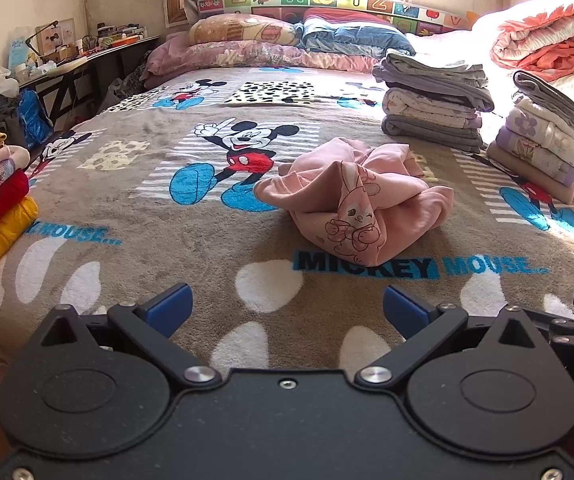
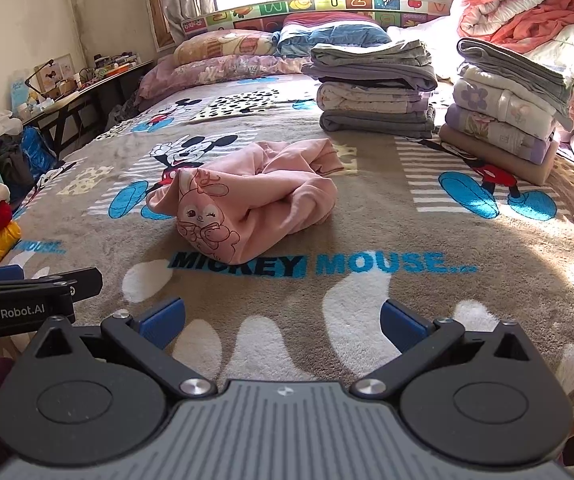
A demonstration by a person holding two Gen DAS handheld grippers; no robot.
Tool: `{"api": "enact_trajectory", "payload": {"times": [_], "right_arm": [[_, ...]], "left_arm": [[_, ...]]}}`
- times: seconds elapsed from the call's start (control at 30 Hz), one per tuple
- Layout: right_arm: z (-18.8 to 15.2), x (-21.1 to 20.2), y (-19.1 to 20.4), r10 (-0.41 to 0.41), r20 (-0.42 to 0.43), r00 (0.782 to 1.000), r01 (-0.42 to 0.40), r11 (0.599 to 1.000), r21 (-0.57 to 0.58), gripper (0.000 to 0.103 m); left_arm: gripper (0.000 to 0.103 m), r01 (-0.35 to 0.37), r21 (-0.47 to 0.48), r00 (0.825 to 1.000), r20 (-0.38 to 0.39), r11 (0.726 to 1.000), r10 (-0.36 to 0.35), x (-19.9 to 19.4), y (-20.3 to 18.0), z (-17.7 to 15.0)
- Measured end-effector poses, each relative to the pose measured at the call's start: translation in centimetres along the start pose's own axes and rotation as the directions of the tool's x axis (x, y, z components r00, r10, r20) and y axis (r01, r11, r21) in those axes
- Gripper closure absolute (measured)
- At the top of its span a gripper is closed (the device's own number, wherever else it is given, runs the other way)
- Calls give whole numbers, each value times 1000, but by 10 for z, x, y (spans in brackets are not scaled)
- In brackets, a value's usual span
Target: Fold clothes
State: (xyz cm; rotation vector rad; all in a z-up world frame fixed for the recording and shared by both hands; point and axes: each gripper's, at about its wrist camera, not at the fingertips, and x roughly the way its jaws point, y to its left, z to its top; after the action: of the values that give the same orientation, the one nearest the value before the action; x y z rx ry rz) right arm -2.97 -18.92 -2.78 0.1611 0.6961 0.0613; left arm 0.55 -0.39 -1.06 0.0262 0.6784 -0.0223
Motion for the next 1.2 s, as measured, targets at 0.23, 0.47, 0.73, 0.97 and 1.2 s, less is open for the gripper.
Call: {"api": "enact_trajectory", "payload": {"times": [0.23, 0.47, 0.73, 0.97, 1.2], "right_arm": [[1, 1, 0, 0, -3, 1000, 0, 1000, -1, 0], [1, 0, -1, 0, -2, 1000, 0, 1000, 2, 0], [2, -1, -2, 1, -2, 1000, -1, 1000, 2, 0], [2, -3, -3, 4, 4, 1000, -4, 1000, 4, 0], [4, -6, -10, 53, 32, 998, -54, 998, 31, 0]], "left_arm": [[0, 1, 1, 1000, -3, 1000, -1, 1, 1, 0], [0, 4, 3, 1000, -4, 1000, -4, 1, -1, 0], [0, 5, 4, 1000, -1, 1000, -5, 0, 0, 0], [0, 9, -3, 1000, 0, 1000, -9, 1, 0, 2], [0, 31, -11, 1000, -3, 999, -31, 9, -2, 5]]}}
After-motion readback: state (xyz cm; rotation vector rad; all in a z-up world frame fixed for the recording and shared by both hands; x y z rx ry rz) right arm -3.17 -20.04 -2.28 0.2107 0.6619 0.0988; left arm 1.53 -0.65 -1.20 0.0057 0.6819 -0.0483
